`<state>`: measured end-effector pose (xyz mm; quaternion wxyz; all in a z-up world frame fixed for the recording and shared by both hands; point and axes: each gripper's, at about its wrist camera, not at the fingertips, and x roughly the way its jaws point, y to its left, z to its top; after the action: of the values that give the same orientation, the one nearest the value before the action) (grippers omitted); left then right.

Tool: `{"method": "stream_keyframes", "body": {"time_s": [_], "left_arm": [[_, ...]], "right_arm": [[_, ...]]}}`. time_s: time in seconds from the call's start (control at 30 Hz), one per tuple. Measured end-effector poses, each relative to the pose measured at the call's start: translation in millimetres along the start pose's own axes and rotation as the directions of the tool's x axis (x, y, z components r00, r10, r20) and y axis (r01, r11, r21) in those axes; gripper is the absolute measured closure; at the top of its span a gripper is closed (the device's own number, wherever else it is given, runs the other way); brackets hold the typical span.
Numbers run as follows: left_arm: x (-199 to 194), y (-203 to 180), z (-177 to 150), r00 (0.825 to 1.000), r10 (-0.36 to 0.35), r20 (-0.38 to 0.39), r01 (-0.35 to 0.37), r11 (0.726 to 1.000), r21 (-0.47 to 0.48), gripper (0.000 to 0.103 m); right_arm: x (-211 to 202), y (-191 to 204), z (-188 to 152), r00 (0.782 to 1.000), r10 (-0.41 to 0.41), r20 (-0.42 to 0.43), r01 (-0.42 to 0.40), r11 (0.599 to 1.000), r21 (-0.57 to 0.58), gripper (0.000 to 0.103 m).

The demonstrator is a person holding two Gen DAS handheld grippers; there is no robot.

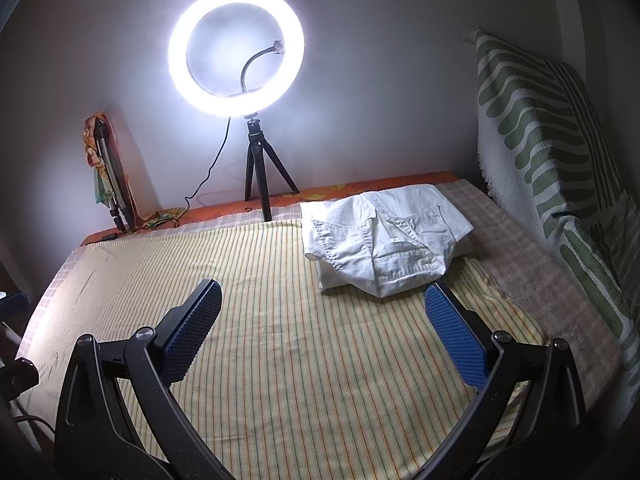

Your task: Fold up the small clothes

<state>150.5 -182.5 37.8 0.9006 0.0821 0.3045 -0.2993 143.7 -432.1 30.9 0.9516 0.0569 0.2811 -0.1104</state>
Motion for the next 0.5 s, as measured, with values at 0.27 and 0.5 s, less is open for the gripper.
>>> {"method": "stream_keyframes", "body": {"time_s": [0.27,0.5], "left_arm": [[-0.1,-1.8,0.1,1.0,-0.003,0.002,0.003,1.0,0.01,0.0],[-0.6,-2.2,0.7,1.0,0.002,0.004,-0.002,1.0,0.009,0.0]], "right_arm": [[0.7,-2.6,-0.2,1.0,0.008,-0.004,-0.008,1.0,0.019,0.0],[0.5,-0.7,-1.6,1.0,0.011,-0.009,-0.01,1.0,0.019,0.0]]}}
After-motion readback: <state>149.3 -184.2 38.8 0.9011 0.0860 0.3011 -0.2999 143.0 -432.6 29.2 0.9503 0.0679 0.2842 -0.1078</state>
